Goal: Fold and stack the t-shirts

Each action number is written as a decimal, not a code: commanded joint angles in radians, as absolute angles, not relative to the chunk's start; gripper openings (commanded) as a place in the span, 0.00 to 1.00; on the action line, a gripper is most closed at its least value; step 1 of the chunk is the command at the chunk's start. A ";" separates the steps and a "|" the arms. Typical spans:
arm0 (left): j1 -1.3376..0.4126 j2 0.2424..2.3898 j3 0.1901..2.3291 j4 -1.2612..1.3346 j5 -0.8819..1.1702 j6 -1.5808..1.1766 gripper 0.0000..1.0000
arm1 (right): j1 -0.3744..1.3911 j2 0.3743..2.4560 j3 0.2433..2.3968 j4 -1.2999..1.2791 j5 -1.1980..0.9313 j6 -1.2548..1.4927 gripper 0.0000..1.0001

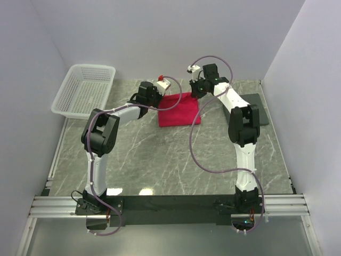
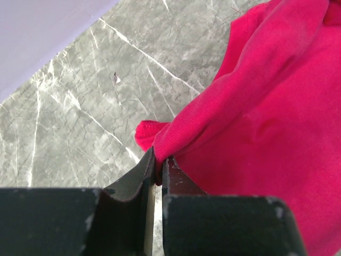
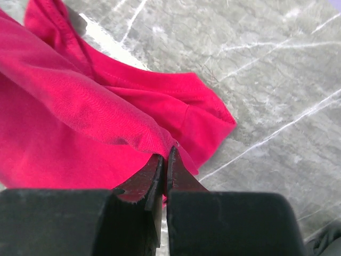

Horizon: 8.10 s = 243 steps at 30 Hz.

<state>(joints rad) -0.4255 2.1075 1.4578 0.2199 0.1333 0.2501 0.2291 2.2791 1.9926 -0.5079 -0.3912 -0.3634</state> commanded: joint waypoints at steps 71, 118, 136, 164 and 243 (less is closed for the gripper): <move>-0.273 2.255 1.839 0.054 0.103 -0.726 0.53 | 0.201 2.333 2.128 -0.505 -0.184 0.252 0.42; -0.259 1.155 0.867 -0.029 0.130 -0.568 0.78 | 0.213 2.378 1.893 -0.583 -0.489 0.347 0.70; -0.259 1.106 0.844 -0.066 0.132 -0.606 0.77 | 0.192 2.389 1.910 -0.540 -0.592 0.371 0.00; -0.259 0.963 0.690 0.001 0.166 -0.629 0.78 | 0.098 2.026 1.919 -0.850 -0.451 -0.103 0.00; -0.259 1.049 0.626 0.078 0.224 -0.644 0.77 | -0.291 2.180 2.177 -1.052 -0.431 -0.624 0.00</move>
<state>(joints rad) -0.2623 1.0473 0.6106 0.0570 0.2062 -0.6403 -0.2771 2.1696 2.1700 -1.0966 -0.4232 -0.6117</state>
